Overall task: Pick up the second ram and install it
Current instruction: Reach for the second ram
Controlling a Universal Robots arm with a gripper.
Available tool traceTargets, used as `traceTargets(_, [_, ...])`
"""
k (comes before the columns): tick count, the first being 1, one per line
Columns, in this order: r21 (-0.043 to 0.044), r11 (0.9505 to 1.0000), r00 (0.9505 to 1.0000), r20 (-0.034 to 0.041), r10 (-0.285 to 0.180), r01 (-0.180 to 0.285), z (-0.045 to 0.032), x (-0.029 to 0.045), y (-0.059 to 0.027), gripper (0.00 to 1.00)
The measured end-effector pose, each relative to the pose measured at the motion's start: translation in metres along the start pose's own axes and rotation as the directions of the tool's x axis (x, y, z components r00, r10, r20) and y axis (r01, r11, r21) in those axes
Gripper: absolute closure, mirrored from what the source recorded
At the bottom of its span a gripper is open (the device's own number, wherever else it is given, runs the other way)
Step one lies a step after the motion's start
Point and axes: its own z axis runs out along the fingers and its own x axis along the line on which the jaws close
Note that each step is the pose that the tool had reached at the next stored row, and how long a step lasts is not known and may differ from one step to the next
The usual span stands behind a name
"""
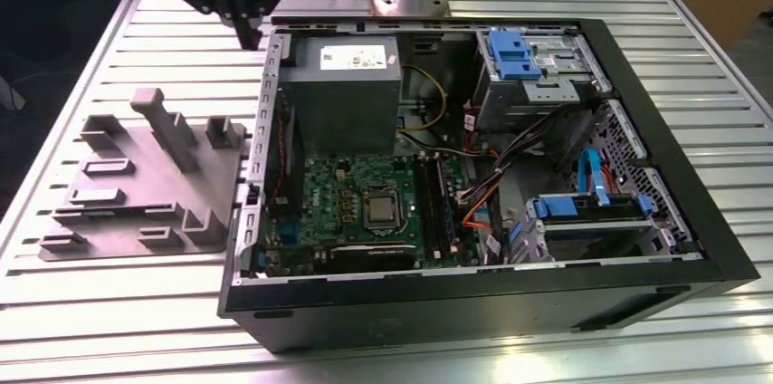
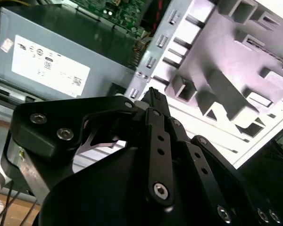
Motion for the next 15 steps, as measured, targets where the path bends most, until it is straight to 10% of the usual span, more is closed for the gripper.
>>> traceTargets(15, [-0.0002,1.0000,1.0000,0.0028,0.000,0.000,0.0028,0.0488,-0.0039,0.90])
